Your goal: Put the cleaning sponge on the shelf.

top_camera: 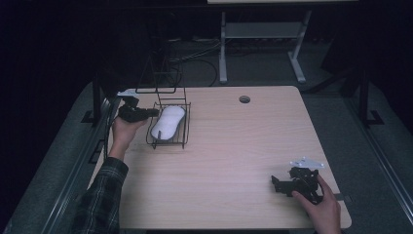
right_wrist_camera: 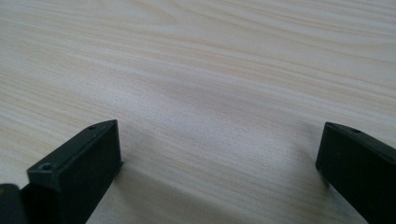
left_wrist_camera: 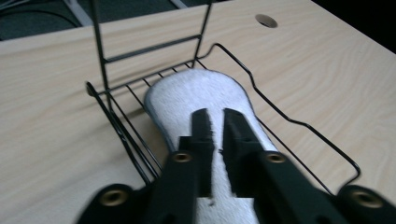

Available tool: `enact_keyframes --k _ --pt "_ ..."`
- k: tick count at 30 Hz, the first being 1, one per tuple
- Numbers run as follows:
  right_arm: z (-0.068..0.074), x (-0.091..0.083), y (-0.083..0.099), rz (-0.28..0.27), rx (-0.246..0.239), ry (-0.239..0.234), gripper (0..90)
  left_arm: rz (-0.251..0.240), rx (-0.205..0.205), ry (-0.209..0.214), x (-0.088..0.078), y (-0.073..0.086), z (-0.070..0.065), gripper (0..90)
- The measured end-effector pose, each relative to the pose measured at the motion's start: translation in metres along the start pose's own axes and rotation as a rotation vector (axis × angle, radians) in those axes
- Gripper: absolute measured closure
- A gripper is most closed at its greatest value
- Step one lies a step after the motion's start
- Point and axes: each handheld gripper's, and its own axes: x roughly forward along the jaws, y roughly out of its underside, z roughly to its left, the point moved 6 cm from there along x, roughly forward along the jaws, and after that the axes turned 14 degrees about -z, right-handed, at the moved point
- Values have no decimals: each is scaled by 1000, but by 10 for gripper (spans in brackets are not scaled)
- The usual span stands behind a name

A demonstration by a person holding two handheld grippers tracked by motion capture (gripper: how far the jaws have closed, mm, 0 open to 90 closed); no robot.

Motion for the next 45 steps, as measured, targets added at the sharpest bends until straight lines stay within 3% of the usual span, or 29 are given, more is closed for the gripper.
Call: enact_keyframes --k 1,16,27,31,35,45 --pt "0 0 0 0 0 0 0 5 6 0 -1 2 -1 897" --pt "0 0 0 0 0 0 0 85 47 -4 1 32 -13 899" --pt "0 0 0 0 1 0 0 74 48 22 5 33 -25 899" --pt "0 0 0 0 0 0 0 40 41 28 -3 30 -27 898" --pt "0 0 0 0 0 0 0 40 50 31 -14 31 -32 896" --pt "0 0 0 0 0 0 0 47 61 26 -45 42 -49 723"
